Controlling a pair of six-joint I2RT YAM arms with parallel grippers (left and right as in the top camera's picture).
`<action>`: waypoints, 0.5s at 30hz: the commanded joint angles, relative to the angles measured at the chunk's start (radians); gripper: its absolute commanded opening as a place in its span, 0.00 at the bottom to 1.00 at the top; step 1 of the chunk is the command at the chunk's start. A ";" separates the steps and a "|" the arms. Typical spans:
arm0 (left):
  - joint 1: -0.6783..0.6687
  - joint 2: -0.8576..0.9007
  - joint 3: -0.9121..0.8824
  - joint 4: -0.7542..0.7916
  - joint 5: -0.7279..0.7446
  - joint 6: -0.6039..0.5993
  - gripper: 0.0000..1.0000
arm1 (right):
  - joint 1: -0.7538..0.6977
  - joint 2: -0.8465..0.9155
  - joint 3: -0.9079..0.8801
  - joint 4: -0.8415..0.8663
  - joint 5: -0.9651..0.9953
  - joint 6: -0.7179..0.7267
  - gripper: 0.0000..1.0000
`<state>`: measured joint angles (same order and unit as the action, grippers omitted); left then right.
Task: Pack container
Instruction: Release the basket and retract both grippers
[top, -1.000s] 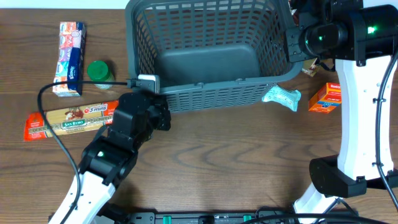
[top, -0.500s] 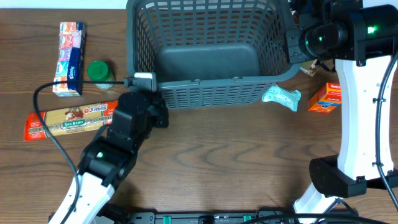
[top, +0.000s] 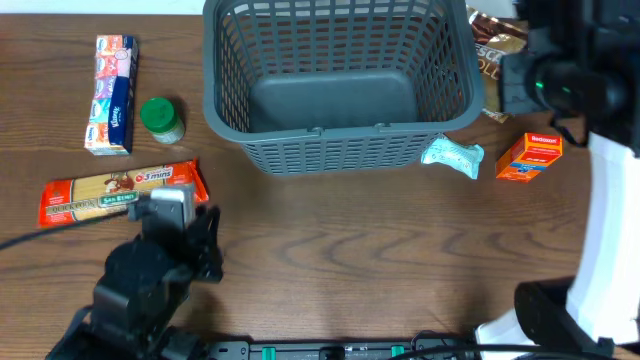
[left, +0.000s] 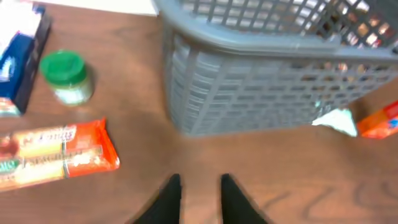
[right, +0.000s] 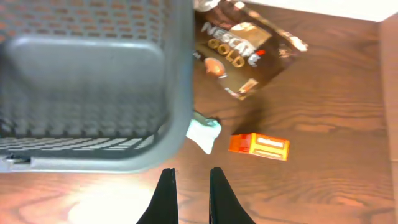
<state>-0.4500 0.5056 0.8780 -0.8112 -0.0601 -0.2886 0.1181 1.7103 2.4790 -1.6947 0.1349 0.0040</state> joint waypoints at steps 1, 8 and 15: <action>0.000 -0.037 0.011 -0.041 -0.012 0.006 0.78 | -0.025 -0.023 0.009 -0.003 0.015 0.006 0.01; 0.000 -0.052 0.033 -0.181 -0.052 -0.053 0.99 | -0.072 -0.043 -0.012 -0.003 0.014 0.006 0.01; 0.000 -0.051 0.119 -0.317 -0.270 -0.122 0.99 | -0.120 -0.043 -0.046 -0.002 0.015 0.006 0.01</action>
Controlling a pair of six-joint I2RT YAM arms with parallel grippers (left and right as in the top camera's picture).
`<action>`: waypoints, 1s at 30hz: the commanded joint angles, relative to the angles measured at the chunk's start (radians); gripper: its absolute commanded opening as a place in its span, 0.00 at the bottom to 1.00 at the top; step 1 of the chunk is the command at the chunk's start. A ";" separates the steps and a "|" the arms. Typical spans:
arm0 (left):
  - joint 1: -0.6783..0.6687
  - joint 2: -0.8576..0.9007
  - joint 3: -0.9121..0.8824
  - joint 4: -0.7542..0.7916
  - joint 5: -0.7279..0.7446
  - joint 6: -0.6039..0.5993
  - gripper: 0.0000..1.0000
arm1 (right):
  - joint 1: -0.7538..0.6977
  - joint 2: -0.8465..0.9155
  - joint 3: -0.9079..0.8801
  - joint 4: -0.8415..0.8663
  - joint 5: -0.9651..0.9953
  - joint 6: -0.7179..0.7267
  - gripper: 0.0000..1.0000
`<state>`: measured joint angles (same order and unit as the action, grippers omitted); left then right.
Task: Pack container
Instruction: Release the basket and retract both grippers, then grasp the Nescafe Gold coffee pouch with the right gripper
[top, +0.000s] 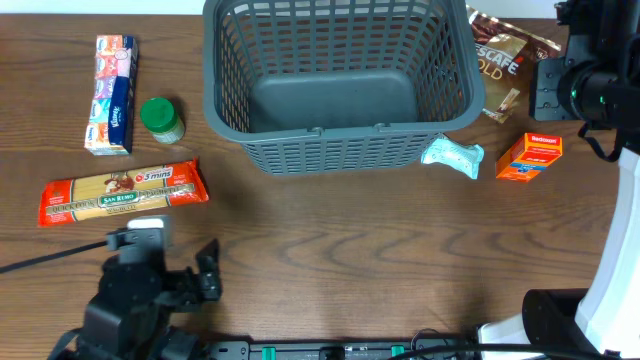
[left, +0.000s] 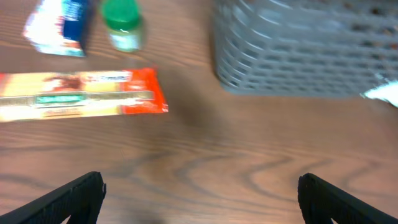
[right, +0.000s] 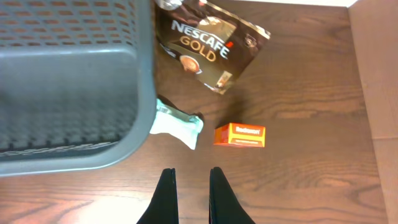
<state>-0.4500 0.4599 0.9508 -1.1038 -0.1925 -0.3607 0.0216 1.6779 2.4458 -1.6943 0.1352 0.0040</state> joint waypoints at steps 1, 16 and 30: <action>0.000 -0.005 0.056 -0.045 -0.174 -0.058 0.99 | -0.031 -0.011 -0.014 -0.002 0.015 0.006 0.01; 0.000 -0.005 0.067 -0.070 -0.239 -0.056 0.99 | -0.179 0.051 -0.014 0.192 -0.094 -0.205 0.03; 0.000 -0.005 0.067 -0.070 -0.239 -0.056 0.99 | -0.361 0.415 -0.014 0.498 -0.526 -0.620 0.99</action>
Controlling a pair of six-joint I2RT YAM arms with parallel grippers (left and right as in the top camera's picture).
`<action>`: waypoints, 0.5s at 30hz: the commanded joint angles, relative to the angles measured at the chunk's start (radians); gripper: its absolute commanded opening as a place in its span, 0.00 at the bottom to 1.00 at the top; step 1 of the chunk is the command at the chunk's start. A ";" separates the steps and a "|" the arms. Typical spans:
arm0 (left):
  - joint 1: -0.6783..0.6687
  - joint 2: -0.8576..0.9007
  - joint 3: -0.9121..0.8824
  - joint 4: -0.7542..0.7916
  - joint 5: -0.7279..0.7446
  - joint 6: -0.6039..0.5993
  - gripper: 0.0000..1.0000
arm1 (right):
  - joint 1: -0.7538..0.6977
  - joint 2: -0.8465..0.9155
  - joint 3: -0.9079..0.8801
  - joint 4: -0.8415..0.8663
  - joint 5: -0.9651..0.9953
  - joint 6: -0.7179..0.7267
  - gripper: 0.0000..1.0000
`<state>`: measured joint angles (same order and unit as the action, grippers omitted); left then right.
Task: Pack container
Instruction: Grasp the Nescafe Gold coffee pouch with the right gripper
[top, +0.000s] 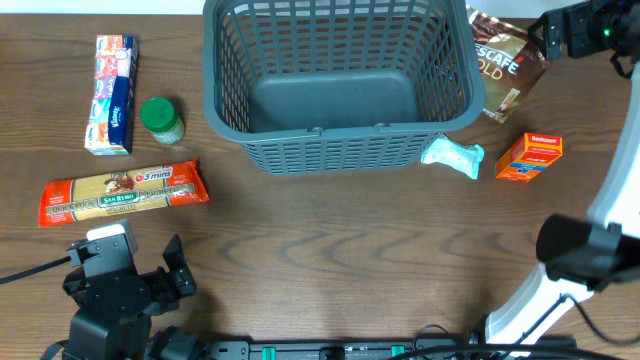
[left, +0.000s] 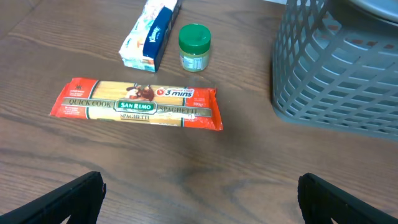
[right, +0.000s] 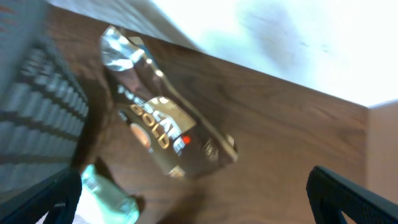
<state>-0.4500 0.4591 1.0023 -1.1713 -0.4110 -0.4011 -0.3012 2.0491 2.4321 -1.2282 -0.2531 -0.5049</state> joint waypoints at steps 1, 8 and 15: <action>0.000 -0.004 0.015 -0.003 -0.020 -0.016 0.99 | -0.049 0.069 0.000 0.055 -0.169 -0.123 0.99; 0.000 -0.004 0.015 -0.003 -0.021 -0.016 0.99 | -0.064 0.237 0.000 0.174 -0.222 -0.178 0.99; 0.000 -0.004 0.015 -0.003 -0.020 -0.016 0.99 | -0.044 0.360 0.000 0.171 -0.271 -0.254 0.99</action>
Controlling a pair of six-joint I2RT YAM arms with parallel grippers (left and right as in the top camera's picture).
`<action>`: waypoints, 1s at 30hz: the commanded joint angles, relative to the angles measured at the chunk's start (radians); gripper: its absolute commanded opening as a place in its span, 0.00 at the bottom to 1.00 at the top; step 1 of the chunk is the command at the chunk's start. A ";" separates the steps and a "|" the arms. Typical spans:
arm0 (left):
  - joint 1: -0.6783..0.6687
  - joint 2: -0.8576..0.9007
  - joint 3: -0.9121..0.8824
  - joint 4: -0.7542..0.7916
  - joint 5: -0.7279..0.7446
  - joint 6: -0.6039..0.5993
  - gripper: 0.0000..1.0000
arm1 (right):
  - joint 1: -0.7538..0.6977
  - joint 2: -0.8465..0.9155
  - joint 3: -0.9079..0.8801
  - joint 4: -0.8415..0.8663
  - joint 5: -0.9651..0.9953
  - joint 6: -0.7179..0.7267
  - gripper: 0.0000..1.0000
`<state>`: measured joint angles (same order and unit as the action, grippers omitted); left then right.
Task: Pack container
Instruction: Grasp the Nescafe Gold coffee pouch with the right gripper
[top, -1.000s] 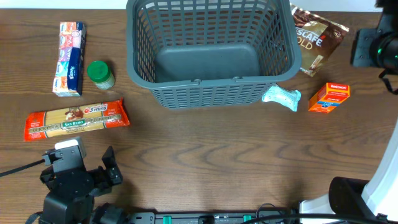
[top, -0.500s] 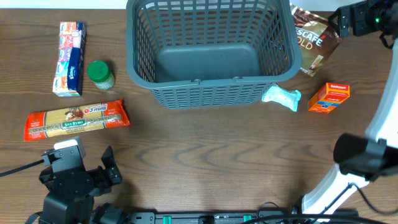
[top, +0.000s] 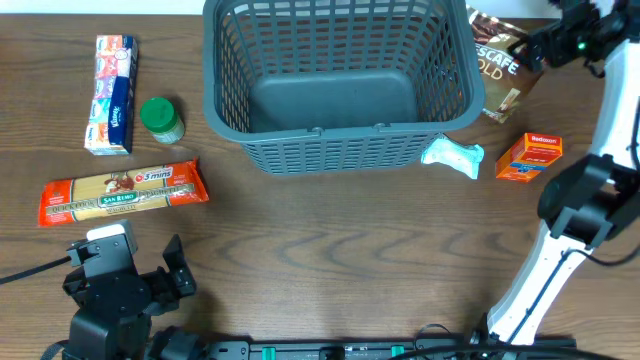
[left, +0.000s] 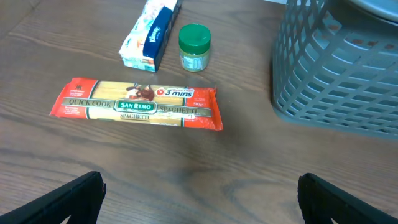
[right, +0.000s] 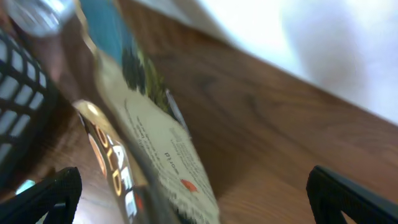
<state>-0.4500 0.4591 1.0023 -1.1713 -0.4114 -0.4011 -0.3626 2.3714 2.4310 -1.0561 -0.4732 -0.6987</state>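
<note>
The grey mesh basket stands empty at the back middle. A brown Nescafe Gold pouch leans by its right wall. My right gripper is at the pouch's upper right edge, open wide. In the right wrist view the pouch looms close and blurred, its edge between the spread fingers; I cannot tell whether they touch it. My left gripper sits at the near left, open wide, holding nothing. Ahead of it in the left wrist view lies a red spaghetti pack.
A green-lidded jar and a tissue pack lie at the far left. A white wrapper and an orange box lie right of the basket's front corner. The right arm's white base stands at the right edge.
My right gripper has come in closer to the Nescafe pouch, which now fills much of the right wrist view. The left arm and everything on the table are where they were.
Both grippers were shut, the left just in front of the spaghetti, the right over the basket's right rim. Then the left was open and nearer the front edge. Later the right stood open by the pouch, and now it is right up against it.
</note>
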 joint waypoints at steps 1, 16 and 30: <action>0.000 -0.004 0.015 -0.003 -0.020 -0.016 0.99 | 0.021 0.052 0.001 0.001 -0.050 -0.062 0.99; 0.000 -0.004 0.015 -0.003 -0.020 -0.016 0.99 | 0.033 0.133 0.001 -0.017 -0.048 -0.054 0.03; 0.000 -0.004 0.015 -0.003 -0.020 -0.016 0.99 | 0.026 -0.092 0.008 0.116 -0.050 0.254 0.01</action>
<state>-0.4500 0.4591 1.0023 -1.1713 -0.4114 -0.4011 -0.3359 2.4611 2.4142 -0.9806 -0.4877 -0.5774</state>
